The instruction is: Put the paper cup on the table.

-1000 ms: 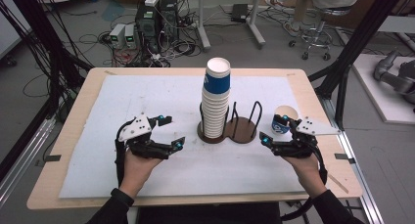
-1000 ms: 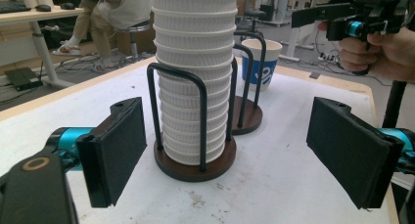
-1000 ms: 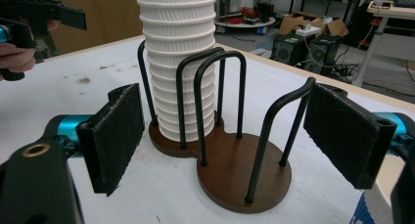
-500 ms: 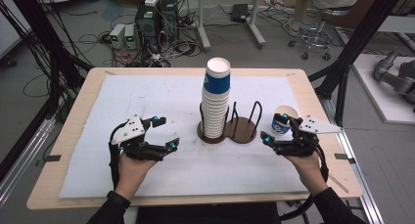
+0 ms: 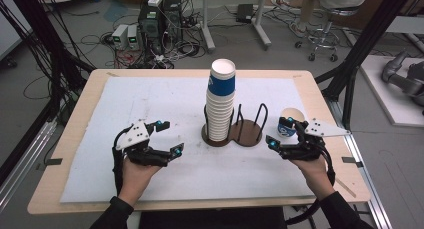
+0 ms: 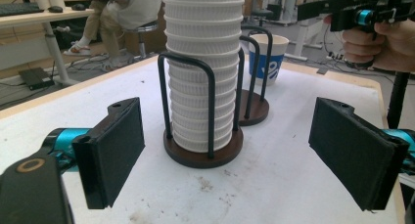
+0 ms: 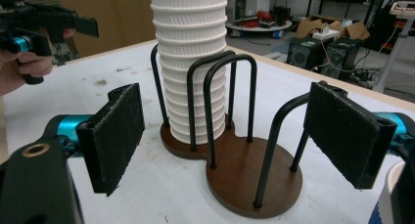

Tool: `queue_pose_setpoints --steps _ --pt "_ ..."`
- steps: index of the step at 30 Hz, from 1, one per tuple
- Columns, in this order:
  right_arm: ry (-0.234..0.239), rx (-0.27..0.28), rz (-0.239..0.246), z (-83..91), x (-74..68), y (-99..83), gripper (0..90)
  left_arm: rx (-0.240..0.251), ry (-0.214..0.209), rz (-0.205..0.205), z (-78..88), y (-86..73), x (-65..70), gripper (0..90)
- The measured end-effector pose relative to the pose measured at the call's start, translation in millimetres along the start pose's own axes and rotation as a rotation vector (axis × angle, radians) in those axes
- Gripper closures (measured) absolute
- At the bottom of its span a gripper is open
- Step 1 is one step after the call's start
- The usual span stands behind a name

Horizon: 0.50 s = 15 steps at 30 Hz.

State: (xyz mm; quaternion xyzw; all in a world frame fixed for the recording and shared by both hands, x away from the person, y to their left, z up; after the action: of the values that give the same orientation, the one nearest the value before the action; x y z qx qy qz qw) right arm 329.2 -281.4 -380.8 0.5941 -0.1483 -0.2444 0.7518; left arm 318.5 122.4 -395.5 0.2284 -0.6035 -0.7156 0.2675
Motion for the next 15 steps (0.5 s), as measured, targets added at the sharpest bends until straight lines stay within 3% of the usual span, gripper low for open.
queue_pose_setpoints --steps 15 --pt "0.004 -0.021 0.008 -0.9 0.8 -3.8 15.6 -0.008 -0.005 -0.008 -2.3 -0.6 2.2 13.1"
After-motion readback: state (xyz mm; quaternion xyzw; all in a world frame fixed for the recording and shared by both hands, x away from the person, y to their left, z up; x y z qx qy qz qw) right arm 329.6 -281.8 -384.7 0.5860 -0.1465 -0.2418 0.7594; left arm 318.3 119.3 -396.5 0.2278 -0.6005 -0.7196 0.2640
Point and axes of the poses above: each handheld gripper's, and its own axes: z roughly backward along the jaws, y roughly out of its top, x roughly to its right, the point moved 4 cm from there along -z, roughly forward along the jaws, and after that the axes turned 7 degrees about y, right-handed, at the moved point
